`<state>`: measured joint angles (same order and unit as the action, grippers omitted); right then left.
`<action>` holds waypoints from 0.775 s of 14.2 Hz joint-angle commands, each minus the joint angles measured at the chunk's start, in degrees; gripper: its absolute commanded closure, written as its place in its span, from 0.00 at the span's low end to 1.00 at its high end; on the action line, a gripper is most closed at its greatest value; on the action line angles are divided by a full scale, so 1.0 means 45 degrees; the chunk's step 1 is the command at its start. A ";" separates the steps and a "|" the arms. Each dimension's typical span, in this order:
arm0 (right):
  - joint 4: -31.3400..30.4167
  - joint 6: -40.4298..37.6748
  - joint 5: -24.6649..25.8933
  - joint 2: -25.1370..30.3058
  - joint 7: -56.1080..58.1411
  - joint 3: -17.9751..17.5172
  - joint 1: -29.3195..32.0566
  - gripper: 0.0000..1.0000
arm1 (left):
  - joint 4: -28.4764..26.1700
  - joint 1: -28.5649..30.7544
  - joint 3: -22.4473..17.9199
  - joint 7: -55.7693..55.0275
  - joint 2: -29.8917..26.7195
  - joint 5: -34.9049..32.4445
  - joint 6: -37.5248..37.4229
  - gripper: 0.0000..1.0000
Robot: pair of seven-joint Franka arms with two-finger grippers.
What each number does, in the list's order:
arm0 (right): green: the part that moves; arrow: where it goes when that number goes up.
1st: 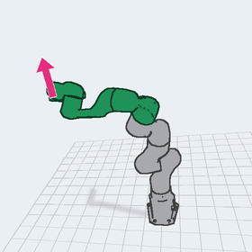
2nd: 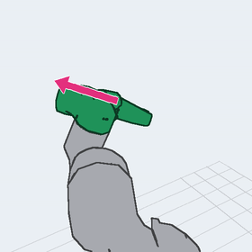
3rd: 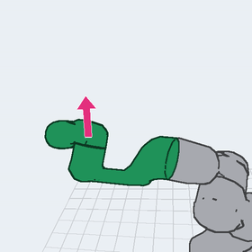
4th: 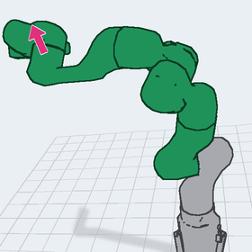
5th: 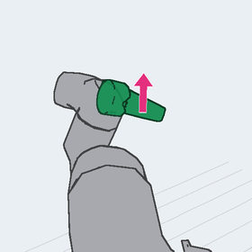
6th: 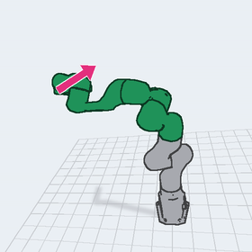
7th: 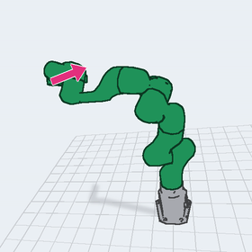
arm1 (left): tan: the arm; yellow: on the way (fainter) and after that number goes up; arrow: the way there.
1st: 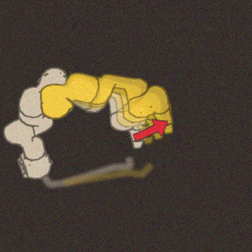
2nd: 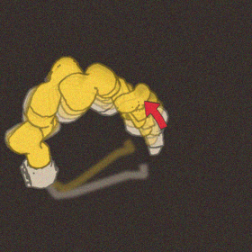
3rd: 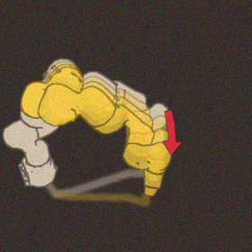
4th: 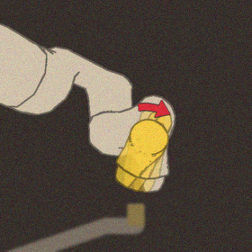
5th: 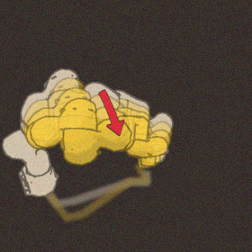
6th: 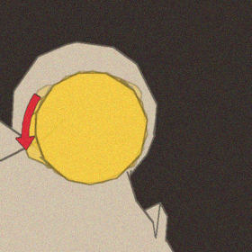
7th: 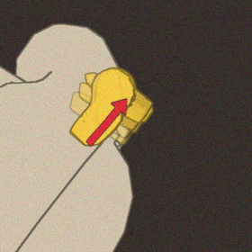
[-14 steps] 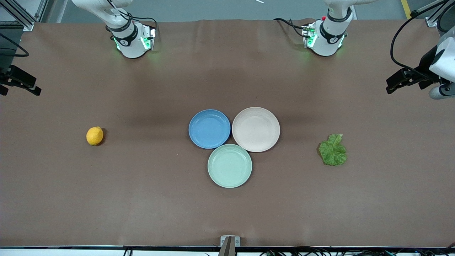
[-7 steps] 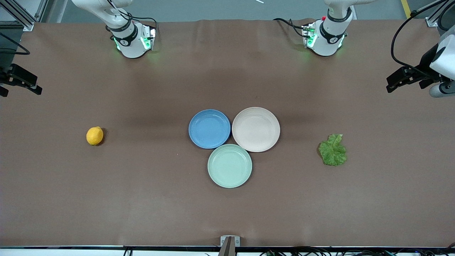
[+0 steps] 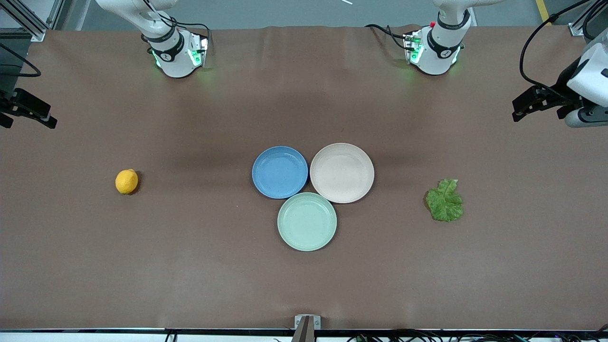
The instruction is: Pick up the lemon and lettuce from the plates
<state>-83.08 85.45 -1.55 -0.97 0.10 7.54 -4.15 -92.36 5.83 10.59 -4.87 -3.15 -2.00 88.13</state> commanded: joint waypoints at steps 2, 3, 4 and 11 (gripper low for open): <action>0.0299 -0.0043 0.0130 -0.0156 -0.0315 -0.0055 0.0023 0.00 | 0.0035 0.0013 -0.0049 0.0380 -0.0258 0.0308 -0.0131 0.00; 0.0280 -0.0043 0.0130 -0.0156 -0.0315 -0.0055 0.0023 0.00 | 0.0016 0.0013 -0.0049 0.0380 -0.0258 0.0308 -0.0169 0.00; 0.0279 -0.0043 0.0130 -0.0156 -0.0315 -0.0055 0.0004 0.00 | 0.0054 0.0033 -0.0068 0.0380 -0.0258 0.0308 -0.0208 0.00; 0.0279 -0.0023 0.0169 -0.0156 -0.0315 -0.0055 0.0004 0.00 | 0.0270 0.0111 -0.0088 0.0380 -0.0180 0.0328 -0.0209 0.00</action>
<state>-83.08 85.59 -1.55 -0.98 -0.37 7.53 -4.15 -91.52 5.96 10.35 -4.41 -3.25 -1.99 88.11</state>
